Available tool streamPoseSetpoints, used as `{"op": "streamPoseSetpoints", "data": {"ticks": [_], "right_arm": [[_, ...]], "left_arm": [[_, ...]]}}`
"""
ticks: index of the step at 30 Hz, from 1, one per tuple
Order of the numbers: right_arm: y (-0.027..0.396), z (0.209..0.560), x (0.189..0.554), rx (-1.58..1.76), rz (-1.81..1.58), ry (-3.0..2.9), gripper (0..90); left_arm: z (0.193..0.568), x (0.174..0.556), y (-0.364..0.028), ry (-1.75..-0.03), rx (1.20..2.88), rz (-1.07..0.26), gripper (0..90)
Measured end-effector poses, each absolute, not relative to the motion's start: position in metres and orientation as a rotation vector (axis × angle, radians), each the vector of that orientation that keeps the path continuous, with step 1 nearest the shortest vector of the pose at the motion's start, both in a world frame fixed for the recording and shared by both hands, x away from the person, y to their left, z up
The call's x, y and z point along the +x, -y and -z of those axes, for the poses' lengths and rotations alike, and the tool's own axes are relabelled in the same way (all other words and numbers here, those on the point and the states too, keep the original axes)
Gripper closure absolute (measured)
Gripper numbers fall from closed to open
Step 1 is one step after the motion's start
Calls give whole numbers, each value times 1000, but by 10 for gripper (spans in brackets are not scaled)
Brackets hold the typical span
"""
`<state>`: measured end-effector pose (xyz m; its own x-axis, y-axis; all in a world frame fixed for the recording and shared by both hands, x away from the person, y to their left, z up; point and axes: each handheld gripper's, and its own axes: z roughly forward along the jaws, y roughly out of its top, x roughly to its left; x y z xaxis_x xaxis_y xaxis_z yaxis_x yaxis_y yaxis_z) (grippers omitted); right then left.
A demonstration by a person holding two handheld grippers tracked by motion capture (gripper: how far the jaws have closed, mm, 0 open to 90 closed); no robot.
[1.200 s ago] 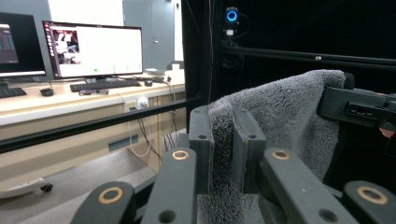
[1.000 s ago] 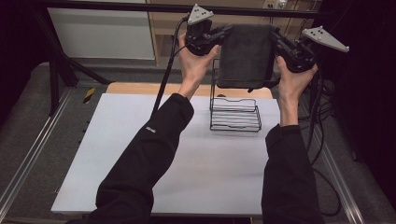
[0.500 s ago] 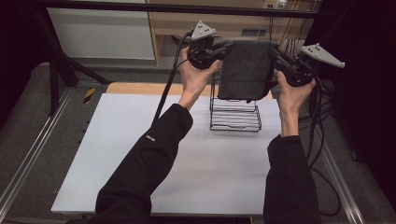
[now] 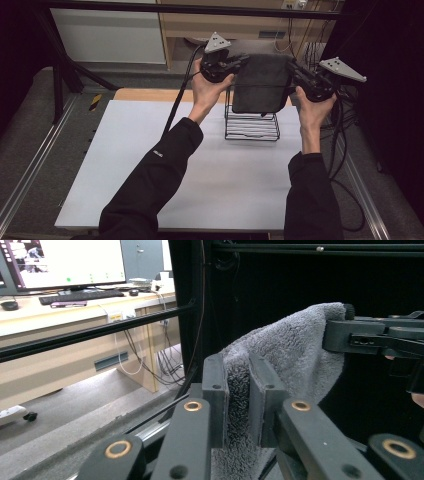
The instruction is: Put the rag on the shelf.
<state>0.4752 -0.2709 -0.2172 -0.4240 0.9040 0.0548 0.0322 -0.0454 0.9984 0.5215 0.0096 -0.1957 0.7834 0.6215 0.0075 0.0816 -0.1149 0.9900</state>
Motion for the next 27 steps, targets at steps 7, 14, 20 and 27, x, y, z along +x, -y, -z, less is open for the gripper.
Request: {"op": "streamPoseSetpoints", "data": {"ticks": [7, 14, 20, 27], "right_arm": [[273, 218, 468, 1006, -1557, -1546, 807], [277, 223, 458, 995, -1571, -1580, 804], [279, 227, 451, 993, -1578, -1618, 800], [283, 233, 443, 986, -1580, -1675, 794]], "left_arm": [[199, 512, -13, -536, 1657, -482, 794], [203, 502, -15, -521, 1669, -454, 789], [207, 494, -17, -527, 1698, -433, 780], [213, 482, -18, -532, 1752, -423, 755]]}}
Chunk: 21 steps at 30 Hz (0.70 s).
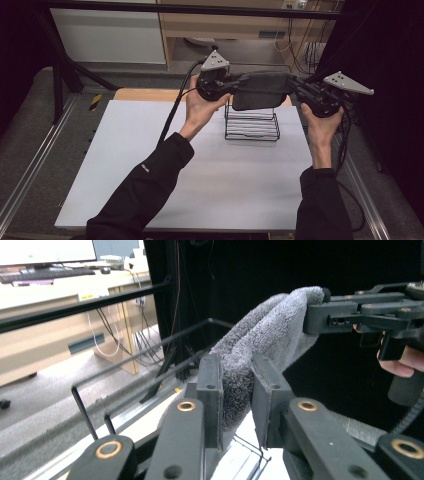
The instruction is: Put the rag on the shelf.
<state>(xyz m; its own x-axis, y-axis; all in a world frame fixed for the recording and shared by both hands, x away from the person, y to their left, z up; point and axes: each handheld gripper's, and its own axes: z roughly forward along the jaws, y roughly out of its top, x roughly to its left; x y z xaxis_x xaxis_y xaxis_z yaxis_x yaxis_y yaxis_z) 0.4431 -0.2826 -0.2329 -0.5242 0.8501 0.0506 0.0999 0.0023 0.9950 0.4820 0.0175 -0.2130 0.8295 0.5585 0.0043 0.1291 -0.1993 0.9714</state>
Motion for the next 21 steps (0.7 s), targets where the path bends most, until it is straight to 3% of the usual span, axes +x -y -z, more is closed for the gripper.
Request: {"op": "streamPoseSetpoints", "data": {"ticks": [8, 13, 21], "right_arm": [[285, 241, 439, 975, -1581, -1708, 794], [286, 244, 438, 959, -1567, -1728, 794], [285, 250, 436, 928, -1553, -1745, 788]], "left_arm": [[213, 476, -20, -536, 1800, -397, 702], [202, 478, -31, -562, 1732, -331, 672], [201, 486, -24, -611, 1785, -299, 790]]}}
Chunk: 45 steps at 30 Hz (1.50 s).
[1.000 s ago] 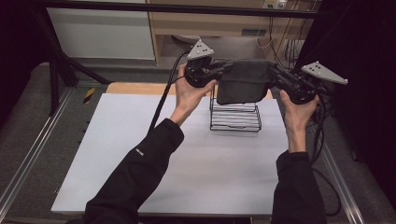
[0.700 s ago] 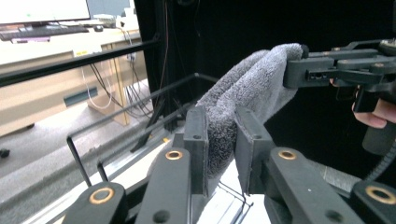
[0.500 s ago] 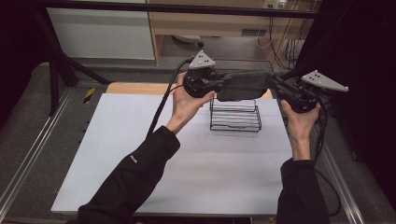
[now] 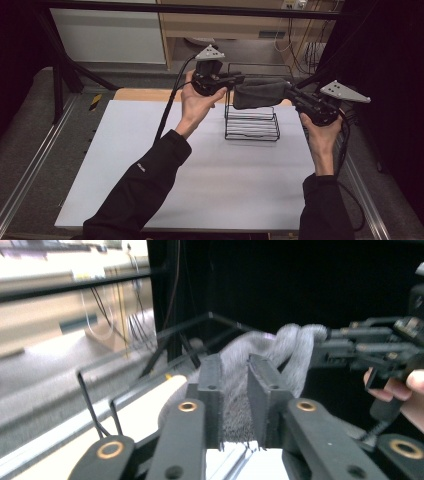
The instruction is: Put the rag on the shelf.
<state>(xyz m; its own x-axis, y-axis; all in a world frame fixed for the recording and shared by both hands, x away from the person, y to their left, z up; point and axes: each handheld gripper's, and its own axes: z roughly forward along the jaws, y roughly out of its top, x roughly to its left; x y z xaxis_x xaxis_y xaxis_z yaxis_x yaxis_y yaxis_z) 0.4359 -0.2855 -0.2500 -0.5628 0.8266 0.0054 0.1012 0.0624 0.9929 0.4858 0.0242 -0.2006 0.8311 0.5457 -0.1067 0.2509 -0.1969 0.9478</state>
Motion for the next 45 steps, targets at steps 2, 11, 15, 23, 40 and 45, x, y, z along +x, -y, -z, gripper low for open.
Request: {"op": "streamPoseSetpoints", "data": {"ticks": [2, 11, 15, 23, 40, 45], "right_arm": [[286, 251, 435, 922, -1544, -1756, 782], [285, 254, 430, 908, -1510, -1806, 702], [284, 254, 427, 907, -1496, -1831, 629], [284, 250, 422, 907, -1511, -1825, 516], [271, 268, 443, 1069, -1449, -1928, 900], [273, 277, 448, 1108, -1440, -1918, 900]], "left_arm": [[205, 485, -21, -610, 1805, -270, 829], [218, 480, -18, -593, 1885, -246, 897], [226, 479, -16, -590, 1909, -251, 898], [242, 482, -10, -611, 1941, -256, 899], [267, 490, -6, -629, 1968, -315, 898], [273, 493, -5, -640, 1958, -323, 897]]}}
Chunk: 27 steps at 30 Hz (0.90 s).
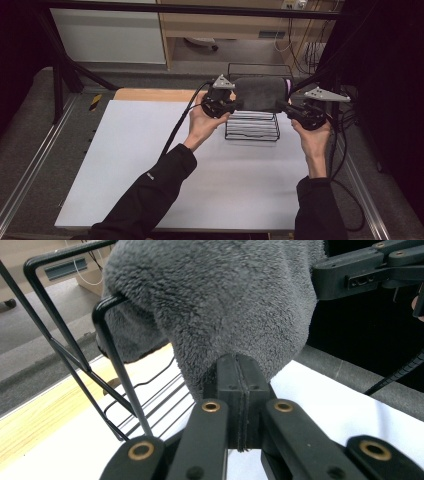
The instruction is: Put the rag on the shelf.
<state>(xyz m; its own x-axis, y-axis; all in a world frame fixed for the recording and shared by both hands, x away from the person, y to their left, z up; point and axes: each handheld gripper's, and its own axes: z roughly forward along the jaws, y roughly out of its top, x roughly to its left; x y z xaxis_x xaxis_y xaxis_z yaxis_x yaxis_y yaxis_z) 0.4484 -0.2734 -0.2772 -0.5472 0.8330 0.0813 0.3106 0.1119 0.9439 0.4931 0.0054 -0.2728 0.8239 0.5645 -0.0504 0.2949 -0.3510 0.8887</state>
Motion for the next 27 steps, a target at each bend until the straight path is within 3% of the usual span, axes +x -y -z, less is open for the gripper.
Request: {"op": "streamPoseSetpoints", "data": {"ticks": [9, 14, 27], "right_arm": [[274, 289, 456, 1134, -1405, -1892, 899], [272, 286, 451, 1103, -1411, -1887, 848], [268, 262, 432, 1063, -1459, -1890, 481]], "left_arm": [[280, 499, -4, -660, 1947, -325, 895], [277, 497, -7, -652, 1950, -323, 860], [262, 483, -32, -671, 1960, -326, 539]]}}
